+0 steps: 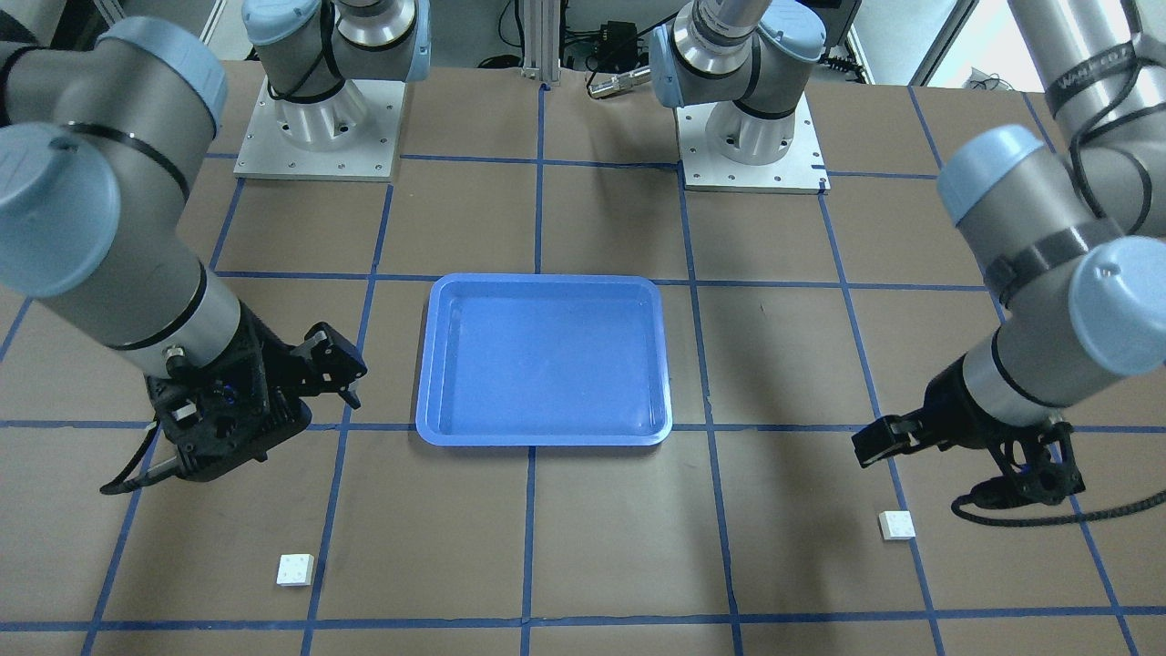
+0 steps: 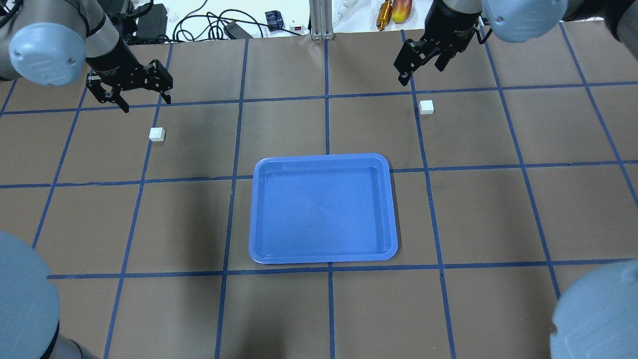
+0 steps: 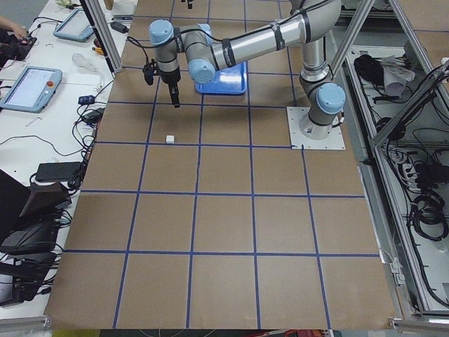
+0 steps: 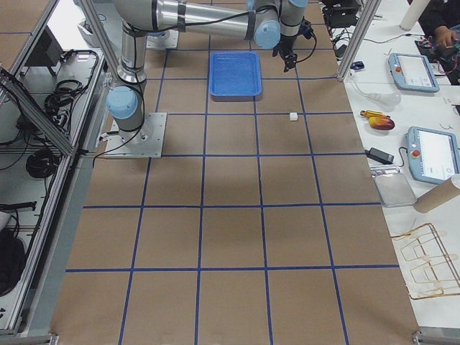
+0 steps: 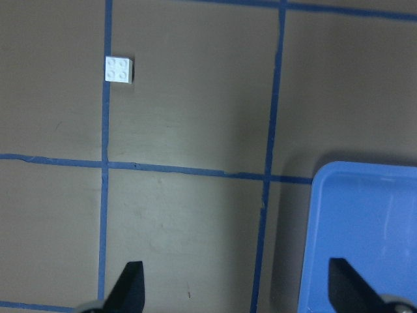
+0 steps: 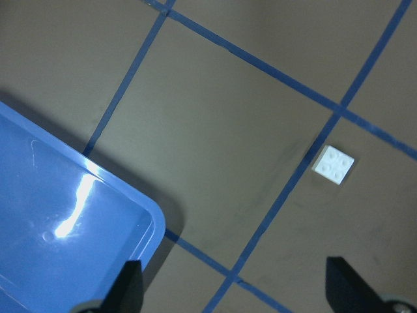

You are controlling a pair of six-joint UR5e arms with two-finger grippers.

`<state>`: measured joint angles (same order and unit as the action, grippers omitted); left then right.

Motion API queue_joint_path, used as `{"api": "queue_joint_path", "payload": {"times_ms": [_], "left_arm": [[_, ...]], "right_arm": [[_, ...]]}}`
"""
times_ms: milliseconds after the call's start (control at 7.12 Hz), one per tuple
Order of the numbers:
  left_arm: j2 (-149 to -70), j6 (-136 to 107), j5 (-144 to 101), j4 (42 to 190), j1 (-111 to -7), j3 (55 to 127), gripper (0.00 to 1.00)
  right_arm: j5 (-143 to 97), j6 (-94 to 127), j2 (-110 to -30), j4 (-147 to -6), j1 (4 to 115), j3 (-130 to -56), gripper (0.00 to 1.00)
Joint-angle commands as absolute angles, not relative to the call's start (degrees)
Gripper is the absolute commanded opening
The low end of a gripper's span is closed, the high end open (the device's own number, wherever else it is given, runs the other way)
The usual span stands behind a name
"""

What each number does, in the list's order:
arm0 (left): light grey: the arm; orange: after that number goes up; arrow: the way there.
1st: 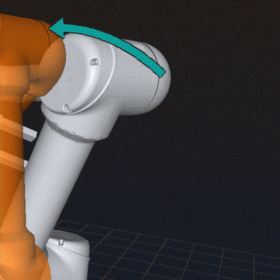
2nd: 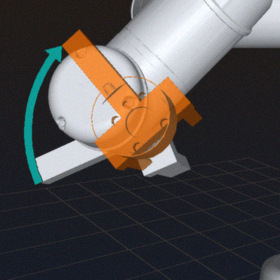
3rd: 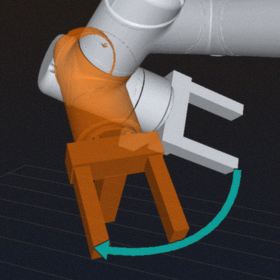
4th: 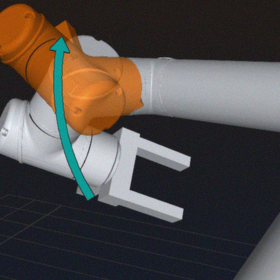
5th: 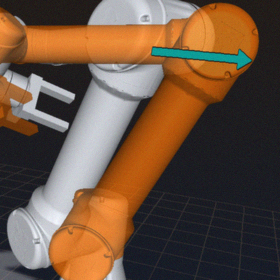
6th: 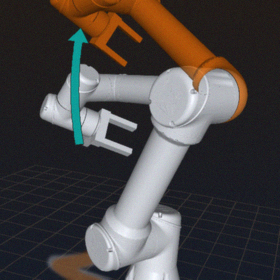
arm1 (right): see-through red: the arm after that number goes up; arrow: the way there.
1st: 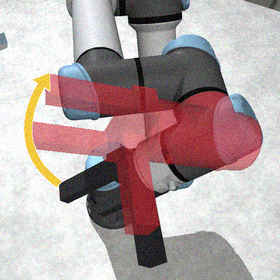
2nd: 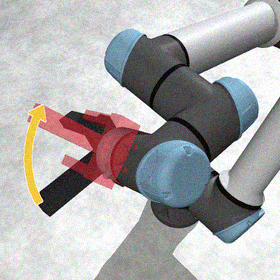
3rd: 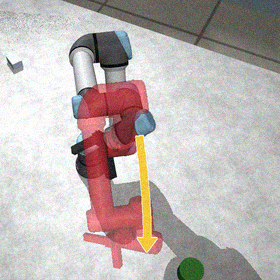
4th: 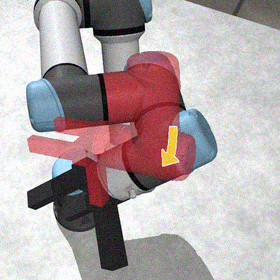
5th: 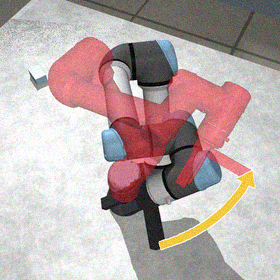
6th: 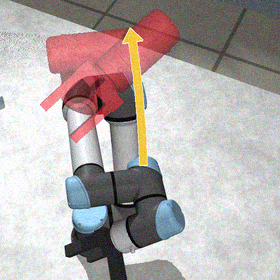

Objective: Assemble white blocks and place on blue tray

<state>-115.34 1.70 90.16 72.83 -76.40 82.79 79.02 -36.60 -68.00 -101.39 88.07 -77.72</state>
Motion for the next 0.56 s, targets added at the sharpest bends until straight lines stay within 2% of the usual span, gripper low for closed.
{"api": "queue_joint_path", "payload": {"times_ms": [0, 421], "left_arm": [[-123.7, 2.0, 90.5, 70.4, -75.4, 77.2, 0.99], [-128.4, 9.3, 90.6, 65.0, -73.3, 78.1, 0.98]], "right_arm": [[70.3, -60.7, -62.5, -110.1, 83.5, -77.5, 1.0], [61.5, -81.3, -54.4, -114.1, 80.7, -77.4, 0.93]]}}
